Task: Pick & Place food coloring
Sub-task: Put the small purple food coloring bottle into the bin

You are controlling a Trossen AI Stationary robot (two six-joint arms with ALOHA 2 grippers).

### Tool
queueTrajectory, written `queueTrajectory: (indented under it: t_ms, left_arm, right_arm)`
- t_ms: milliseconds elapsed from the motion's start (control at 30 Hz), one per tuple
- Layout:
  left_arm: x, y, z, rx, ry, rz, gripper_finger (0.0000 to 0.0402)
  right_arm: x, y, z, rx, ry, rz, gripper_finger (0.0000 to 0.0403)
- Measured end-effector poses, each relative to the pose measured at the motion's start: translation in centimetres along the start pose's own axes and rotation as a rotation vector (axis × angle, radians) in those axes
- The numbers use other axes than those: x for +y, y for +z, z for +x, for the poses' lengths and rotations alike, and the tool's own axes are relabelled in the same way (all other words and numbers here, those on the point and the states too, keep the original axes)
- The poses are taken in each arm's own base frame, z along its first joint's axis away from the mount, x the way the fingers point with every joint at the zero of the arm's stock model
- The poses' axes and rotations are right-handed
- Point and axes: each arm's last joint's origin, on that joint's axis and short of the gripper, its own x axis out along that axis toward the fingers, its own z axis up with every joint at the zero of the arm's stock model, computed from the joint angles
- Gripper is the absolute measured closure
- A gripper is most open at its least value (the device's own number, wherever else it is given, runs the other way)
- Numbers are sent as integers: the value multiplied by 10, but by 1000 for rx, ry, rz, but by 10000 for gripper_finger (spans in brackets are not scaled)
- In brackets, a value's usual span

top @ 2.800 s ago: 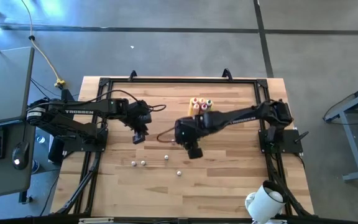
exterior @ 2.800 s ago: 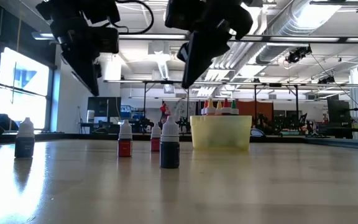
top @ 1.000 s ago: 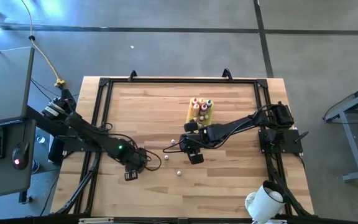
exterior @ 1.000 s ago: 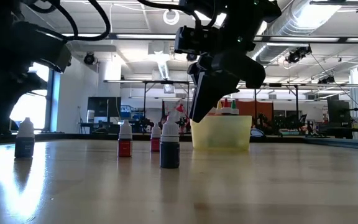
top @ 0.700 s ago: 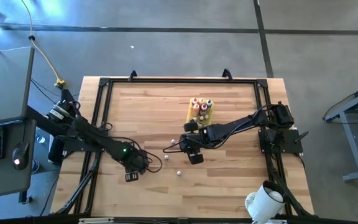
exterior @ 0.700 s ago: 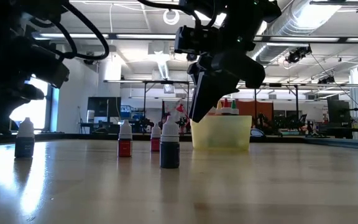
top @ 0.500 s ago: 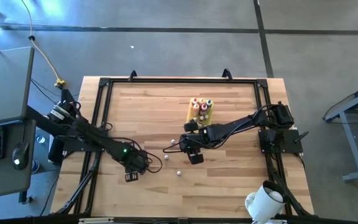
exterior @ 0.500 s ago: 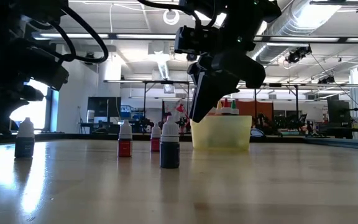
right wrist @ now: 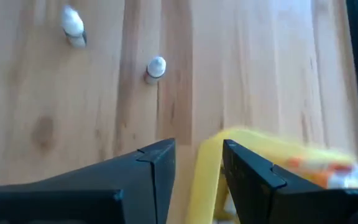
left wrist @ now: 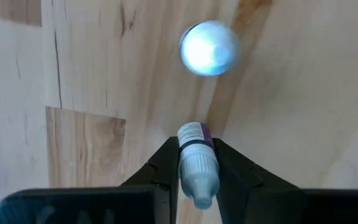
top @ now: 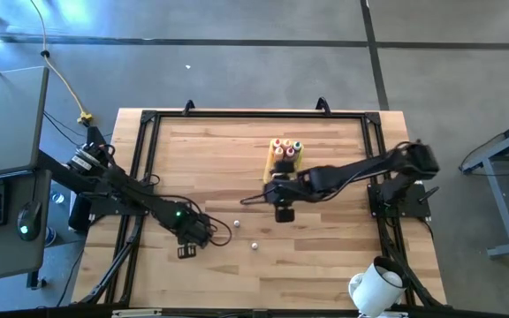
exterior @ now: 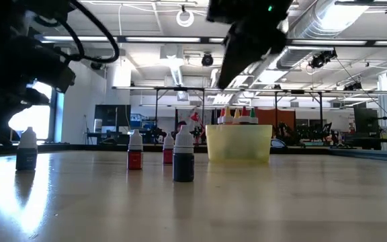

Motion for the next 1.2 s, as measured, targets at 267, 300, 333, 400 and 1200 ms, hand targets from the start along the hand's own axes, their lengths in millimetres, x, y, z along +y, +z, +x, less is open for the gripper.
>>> queueTrajectory:
  t_ms: [267, 300, 333, 400, 1200]
  left_arm:
    - [-3, 14, -45, -5, 167, 173, 325]
    - [-2, 17, -53, -18, 203, 201, 329]
    - [0, 23, -61, -41, 235, 225, 331]
    - [6, 37, -78, -104, 294, 256, 333]
    - [141, 212, -78, -413, 316, 427, 324]
  right_arm:
    - [-25, -26, -71, 93, -45, 282, 277]
    - [-28, -28, -77, 82, -78, 318, 277]
    - [-31, -29, -82, 68, -119, 348, 277]
    - [-36, -31, -91, 37, -198, 386, 277]
    - [-8, -120, -47, 434, 52, 703, 277]
